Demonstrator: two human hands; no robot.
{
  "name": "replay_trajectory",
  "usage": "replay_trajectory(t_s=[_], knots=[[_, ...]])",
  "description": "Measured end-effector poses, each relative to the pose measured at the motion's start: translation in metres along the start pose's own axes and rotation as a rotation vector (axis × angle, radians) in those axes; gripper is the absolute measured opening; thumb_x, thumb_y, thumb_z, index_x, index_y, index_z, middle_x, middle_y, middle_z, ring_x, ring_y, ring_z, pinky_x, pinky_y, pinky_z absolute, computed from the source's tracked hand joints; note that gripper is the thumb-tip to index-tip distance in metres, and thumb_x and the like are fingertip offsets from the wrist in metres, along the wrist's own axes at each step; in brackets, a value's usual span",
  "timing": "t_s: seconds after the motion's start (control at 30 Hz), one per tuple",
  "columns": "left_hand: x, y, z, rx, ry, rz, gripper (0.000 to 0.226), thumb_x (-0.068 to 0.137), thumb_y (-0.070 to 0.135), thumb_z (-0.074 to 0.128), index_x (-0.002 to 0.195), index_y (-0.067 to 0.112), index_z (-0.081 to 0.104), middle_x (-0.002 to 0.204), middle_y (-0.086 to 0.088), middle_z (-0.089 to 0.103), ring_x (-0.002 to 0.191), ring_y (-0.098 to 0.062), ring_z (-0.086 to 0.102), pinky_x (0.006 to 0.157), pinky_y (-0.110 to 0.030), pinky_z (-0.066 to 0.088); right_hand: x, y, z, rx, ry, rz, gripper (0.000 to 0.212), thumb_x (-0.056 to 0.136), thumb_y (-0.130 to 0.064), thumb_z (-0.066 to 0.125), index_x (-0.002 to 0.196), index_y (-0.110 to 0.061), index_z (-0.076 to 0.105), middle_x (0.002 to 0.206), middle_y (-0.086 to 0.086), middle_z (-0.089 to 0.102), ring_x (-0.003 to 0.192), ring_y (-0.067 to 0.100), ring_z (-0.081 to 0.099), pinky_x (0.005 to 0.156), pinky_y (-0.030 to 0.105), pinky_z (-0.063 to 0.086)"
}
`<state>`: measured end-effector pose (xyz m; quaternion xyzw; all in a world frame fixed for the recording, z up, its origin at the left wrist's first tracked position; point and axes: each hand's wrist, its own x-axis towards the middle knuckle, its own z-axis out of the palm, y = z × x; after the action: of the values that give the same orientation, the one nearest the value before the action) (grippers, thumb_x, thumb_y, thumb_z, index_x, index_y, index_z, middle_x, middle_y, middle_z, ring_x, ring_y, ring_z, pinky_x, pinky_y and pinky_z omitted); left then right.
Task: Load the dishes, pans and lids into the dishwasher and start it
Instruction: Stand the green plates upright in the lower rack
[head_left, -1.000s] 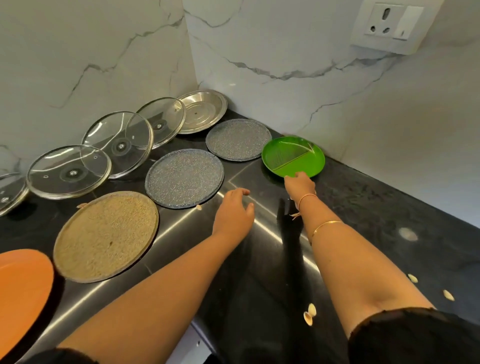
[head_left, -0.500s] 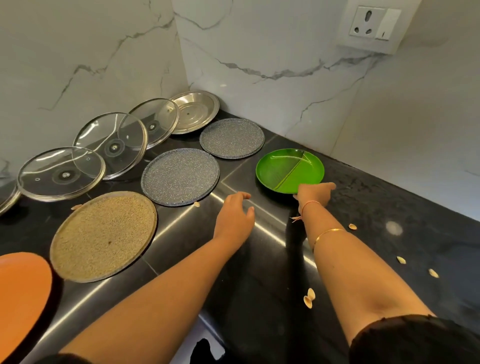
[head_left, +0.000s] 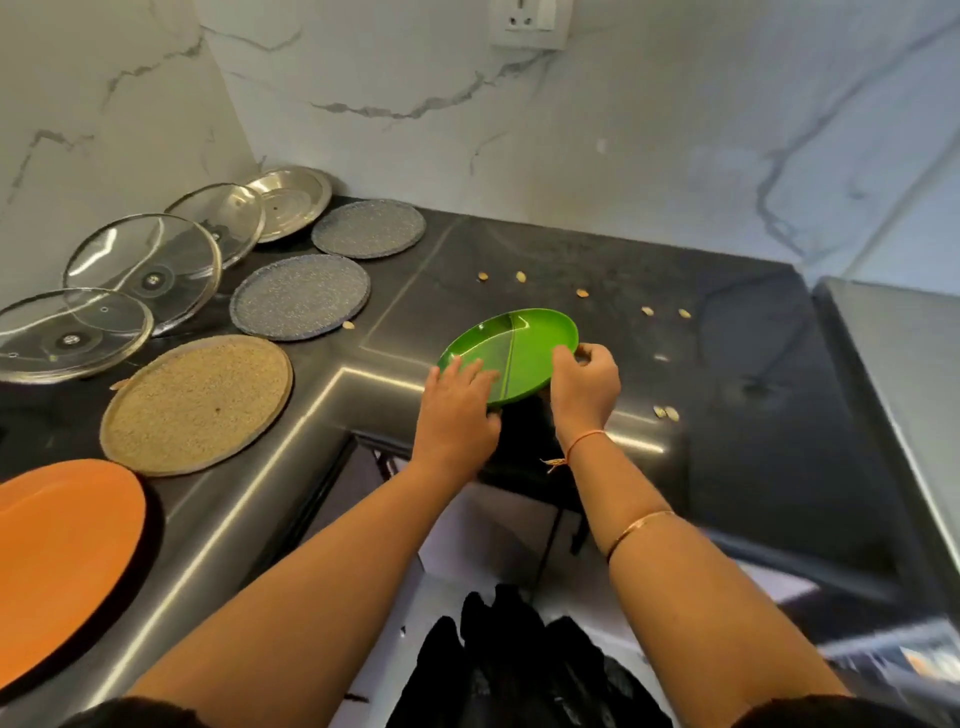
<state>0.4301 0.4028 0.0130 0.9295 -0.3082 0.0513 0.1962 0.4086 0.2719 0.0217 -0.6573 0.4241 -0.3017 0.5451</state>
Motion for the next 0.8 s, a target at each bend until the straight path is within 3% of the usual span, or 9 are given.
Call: replay_trajectory(t_s=[0.07,0.13,0.2,0.27,0.37,0.5,0.6,0.67,0.8], knots=[[-0.037,0.013,0.004,-0.072,-0.018,0.134,0.041,0.083,0.007,0.057,0.124,0.007,0.059,0.134,-0.013,0.054,0.127,-0.03,0.046,0.108,-0.036,0.03,-0.029,0.01,-0.037,0.009,0.04,0.002,0.015,0.081,-0.019,0.058,0.092,-0.01,0.063,0.076,-0.001,0.059,0.077,0.019,0.053,0.067,0.026,0.036],[-0.07,0.025,0.011,-0.109,0.032,0.273,0.034,0.077,0.004,0.058,0.109,0.005,0.068,0.113,-0.014,0.068,0.101,-0.032,0.065,0.085,-0.035,0.052,-0.054,0.018,-0.071,0.005,0.077,-0.004,0.015,0.081,-0.018,0.059,0.092,-0.009,0.065,0.073,-0.001,0.058,0.075,0.017,0.053,0.065,0.025,0.035],[-0.103,0.042,0.02,-0.153,0.042,0.327,0.034,0.071,0.007,0.059,0.104,0.008,0.071,0.103,-0.011,0.072,0.087,-0.029,0.07,0.066,-0.035,0.057,-0.078,0.024,-0.109,0.008,0.09,-0.029,0.015,0.081,-0.016,0.06,0.093,-0.008,0.064,0.067,-0.004,0.056,0.068,0.014,0.051,0.065,0.026,0.038],[-0.131,0.066,0.025,-0.201,0.057,0.346,0.036,0.071,0.01,0.06,0.105,0.012,0.071,0.103,-0.006,0.072,0.087,-0.023,0.071,0.059,-0.031,0.057,-0.096,0.029,-0.144,0.003,0.058,-0.05,0.013,0.083,-0.019,0.059,0.094,-0.011,0.061,0.066,-0.01,0.054,0.064,0.007,0.052,0.067,0.027,0.044],[-0.168,0.112,0.031,-0.251,0.05,0.415,0.034,0.078,0.02,0.051,0.103,0.012,0.072,0.093,-0.004,0.074,0.074,-0.019,0.072,0.045,-0.024,0.052,-0.114,0.04,-0.201,0.031,0.016,0.009,0.017,0.085,-0.032,0.059,0.091,-0.017,0.058,0.072,-0.005,0.059,0.068,0.015,0.062,0.061,0.035,0.057],[-0.205,0.173,0.042,-0.335,-0.011,0.477,0.039,0.084,0.03,0.042,0.101,0.01,0.071,0.07,-0.003,0.071,0.051,-0.023,0.064,0.04,-0.023,0.044,-0.127,0.053,-0.273,0.061,0.044,0.095,0.023,0.088,-0.038,0.059,0.089,-0.016,0.056,0.078,0.0,0.061,0.063,0.01,0.061,0.046,0.024,0.05],[-0.233,0.209,0.061,-0.371,-0.094,0.525,0.039,0.087,0.034,0.042,0.1,0.008,0.068,0.067,-0.006,0.069,0.049,-0.026,0.062,0.041,-0.027,0.046,-0.13,0.069,-0.321,-0.016,0.042,0.162,0.028,0.088,-0.041,0.059,0.091,-0.014,0.057,0.078,0.001,0.062,0.062,0.007,0.059,0.044,0.02,0.05],[-0.254,0.235,0.075,-0.374,-0.15,0.553,0.041,0.086,0.035,0.042,0.099,0.006,0.068,0.066,-0.007,0.069,0.048,-0.026,0.061,0.039,-0.027,0.045,-0.13,0.086,-0.354,-0.124,0.018,0.185,0.03,0.086,-0.043,0.06,0.092,-0.014,0.056,0.084,0.005,0.064,0.071,0.015,0.062,0.055,0.025,0.053],[-0.299,0.296,0.106,-0.336,-0.259,0.596,0.029,0.082,0.029,0.055,0.096,0.008,0.069,0.063,-0.006,0.068,0.045,-0.025,0.06,0.035,-0.024,0.036,-0.14,0.129,-0.422,-0.416,-0.096,0.273,0.032,0.084,-0.037,0.06,0.101,-0.009,0.056,0.099,0.011,0.063,0.096,0.029,0.06,0.077,0.031,0.045]])
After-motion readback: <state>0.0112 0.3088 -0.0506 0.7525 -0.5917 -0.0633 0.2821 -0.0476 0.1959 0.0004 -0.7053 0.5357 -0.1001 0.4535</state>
